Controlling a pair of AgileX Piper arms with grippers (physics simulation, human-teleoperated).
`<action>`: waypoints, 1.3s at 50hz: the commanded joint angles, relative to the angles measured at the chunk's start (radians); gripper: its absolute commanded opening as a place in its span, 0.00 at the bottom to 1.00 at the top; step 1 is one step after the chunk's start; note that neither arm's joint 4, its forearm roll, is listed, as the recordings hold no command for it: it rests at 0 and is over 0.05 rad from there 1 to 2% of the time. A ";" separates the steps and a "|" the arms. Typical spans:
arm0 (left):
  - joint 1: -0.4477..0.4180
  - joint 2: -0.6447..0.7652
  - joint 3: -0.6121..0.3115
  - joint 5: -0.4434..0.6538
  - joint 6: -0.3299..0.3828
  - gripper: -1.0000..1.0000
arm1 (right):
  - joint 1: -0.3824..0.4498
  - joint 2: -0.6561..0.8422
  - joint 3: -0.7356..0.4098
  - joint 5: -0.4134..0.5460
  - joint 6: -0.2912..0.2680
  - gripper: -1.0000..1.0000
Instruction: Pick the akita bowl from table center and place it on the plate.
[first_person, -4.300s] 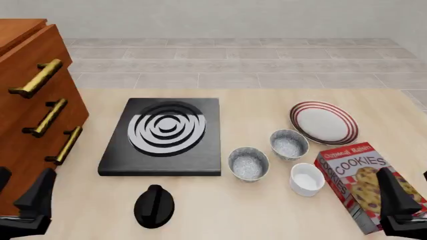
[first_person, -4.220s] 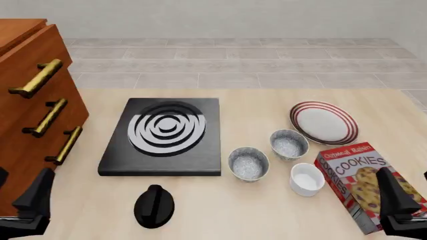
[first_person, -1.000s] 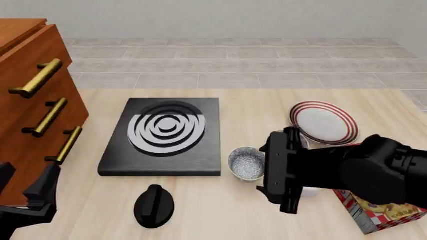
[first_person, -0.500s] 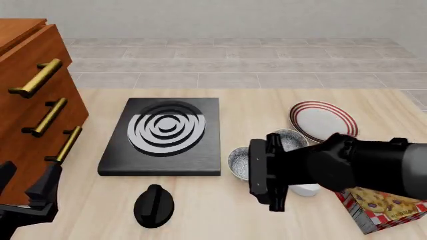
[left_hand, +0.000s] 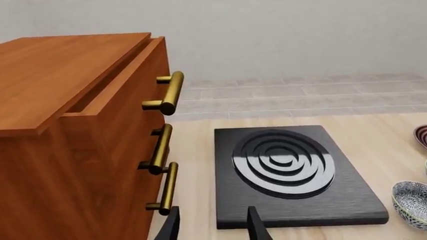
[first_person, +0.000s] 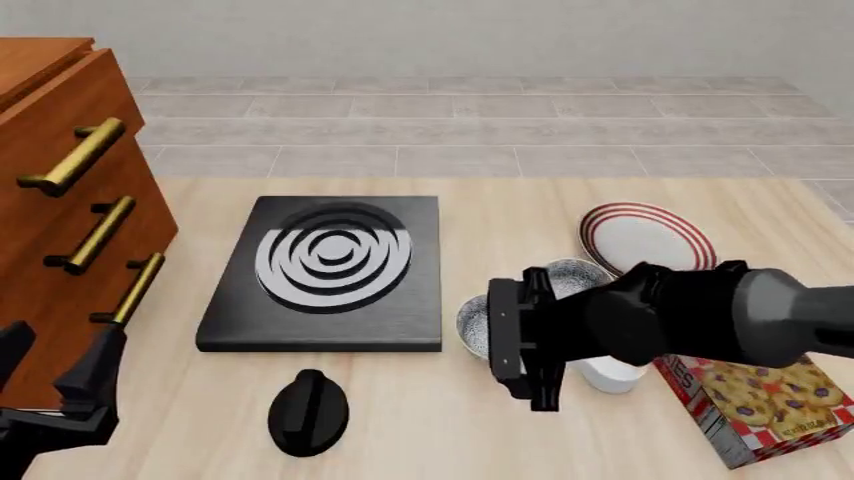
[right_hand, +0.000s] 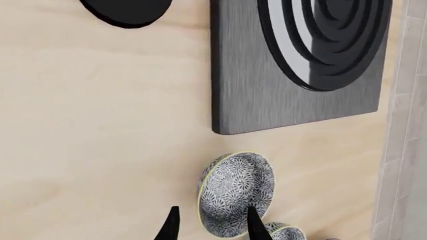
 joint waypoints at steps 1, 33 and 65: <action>0.000 0.006 0.000 -0.004 0.004 1.00 | 0.012 0.043 -0.023 0.000 0.016 1.00; 0.003 0.001 0.000 0.003 0.008 1.00 | -0.019 0.132 -0.030 -0.047 0.032 1.00; 0.002 0.005 0.000 0.001 0.009 1.00 | -0.031 0.123 -0.002 -0.070 0.002 0.00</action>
